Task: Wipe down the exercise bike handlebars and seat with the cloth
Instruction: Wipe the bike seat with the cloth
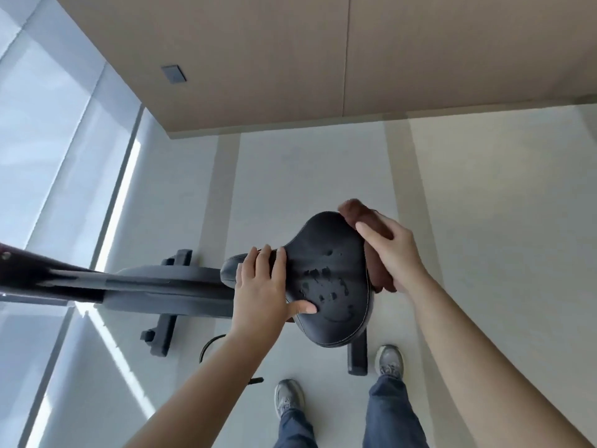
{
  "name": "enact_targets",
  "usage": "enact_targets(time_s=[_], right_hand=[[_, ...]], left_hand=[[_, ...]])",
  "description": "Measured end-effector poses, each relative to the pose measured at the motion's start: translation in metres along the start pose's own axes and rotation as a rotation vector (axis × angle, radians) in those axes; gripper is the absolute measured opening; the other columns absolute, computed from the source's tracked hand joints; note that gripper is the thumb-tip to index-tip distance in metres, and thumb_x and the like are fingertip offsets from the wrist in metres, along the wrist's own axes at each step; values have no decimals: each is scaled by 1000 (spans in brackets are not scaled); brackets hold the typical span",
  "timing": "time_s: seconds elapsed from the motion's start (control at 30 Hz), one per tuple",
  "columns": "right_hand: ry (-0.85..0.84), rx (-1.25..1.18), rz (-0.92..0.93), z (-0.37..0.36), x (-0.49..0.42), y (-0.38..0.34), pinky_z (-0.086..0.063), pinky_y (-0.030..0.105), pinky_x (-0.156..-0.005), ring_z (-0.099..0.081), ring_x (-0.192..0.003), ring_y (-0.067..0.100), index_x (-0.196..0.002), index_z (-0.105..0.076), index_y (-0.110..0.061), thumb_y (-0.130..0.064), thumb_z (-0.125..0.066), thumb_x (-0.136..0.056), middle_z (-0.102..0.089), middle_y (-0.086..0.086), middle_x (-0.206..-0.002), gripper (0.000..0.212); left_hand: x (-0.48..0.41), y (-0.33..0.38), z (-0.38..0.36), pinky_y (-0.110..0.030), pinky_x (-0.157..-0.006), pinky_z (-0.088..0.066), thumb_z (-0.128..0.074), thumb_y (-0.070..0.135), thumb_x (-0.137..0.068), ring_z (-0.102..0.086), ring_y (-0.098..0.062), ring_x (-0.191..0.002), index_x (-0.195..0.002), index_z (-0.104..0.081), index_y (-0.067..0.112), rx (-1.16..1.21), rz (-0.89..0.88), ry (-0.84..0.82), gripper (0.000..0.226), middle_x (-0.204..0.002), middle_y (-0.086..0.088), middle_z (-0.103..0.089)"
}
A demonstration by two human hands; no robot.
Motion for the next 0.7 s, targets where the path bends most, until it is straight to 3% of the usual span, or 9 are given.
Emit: enact_targets(time_s=[0.07,0.13,0.23,0.33,0.4,0.57,0.7], right_hand=[[-95,49,-51,-7,-21,-16,-48,18,-72,-65,-92,10,-88,-65,-38,-26,-65,-82,-69,-10,-93,13],[-34,56,-42,-7,-19,-12,-49,22,-76,-64,-95,11,-91,-65,-36,-25,-64,-83,-69,-8,-97,13],[257,-25,27,-3,35,12,-47,25,-84,-63,-94,5,-96,-65,-41,-31,-64,-82,-69,-17,-94,18],[594,39,36,-23,100,33,-40,9,-80,-56,-92,-5,-101,-60,-54,-37,-63,-81,-61,-15,-98,26],[743,92,31,-39,115,34,-37,5,-75,-54,-87,-3,-105,-60,-49,-35,-63,-82,-59,-9,-99,28],[589,85,-8,-19,88,10,-48,33,-86,-60,-92,14,-103,-65,-31,-33,-60,-84,-67,-4,-95,20],[809,180,40,-47,120,19,-41,24,-81,-54,-89,11,-114,-61,-33,-30,-63,-82,-54,-5,-99,32]], left_hand=[[0,1,-1,-64,-80,-44,-38,70,-53,-54,-53,-100,-110,-58,-10,-28,-16,9,100,-107,-34,-59],[-2,0,0,-63,-79,-46,-36,71,-54,-55,-54,-98,-108,-58,-10,-42,-35,25,100,-106,-35,-59],[-3,-2,-3,-63,-80,-46,-44,69,-51,-53,-55,-100,-110,-57,-12,-59,-58,15,100,-108,-37,-57],[1,-3,-4,-64,-84,-43,-49,65,-54,-49,-55,-105,-114,-53,-12,-82,-80,1,98,-113,-39,-54],[2,-4,-3,-63,-85,-42,-42,66,-58,-48,-55,-107,-116,-52,-12,-88,-89,3,98,-114,-39,-53],[-1,-5,-6,-59,-93,-36,-52,66,-61,-41,-53,-115,-123,-44,-11,-110,-126,54,99,-121,-38,-47],[-1,-11,-13,-50,-105,-21,-31,76,-67,-23,-41,-130,-138,-21,1,-223,-109,8,104,-140,-25,-31]])
Point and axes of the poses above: each hand's wrist, its own x-axis away from the middle knuckle, its own z-axis out of the back of the hand, y = z × x, the point moved 4 cm from there along -x, towards the middle knuckle
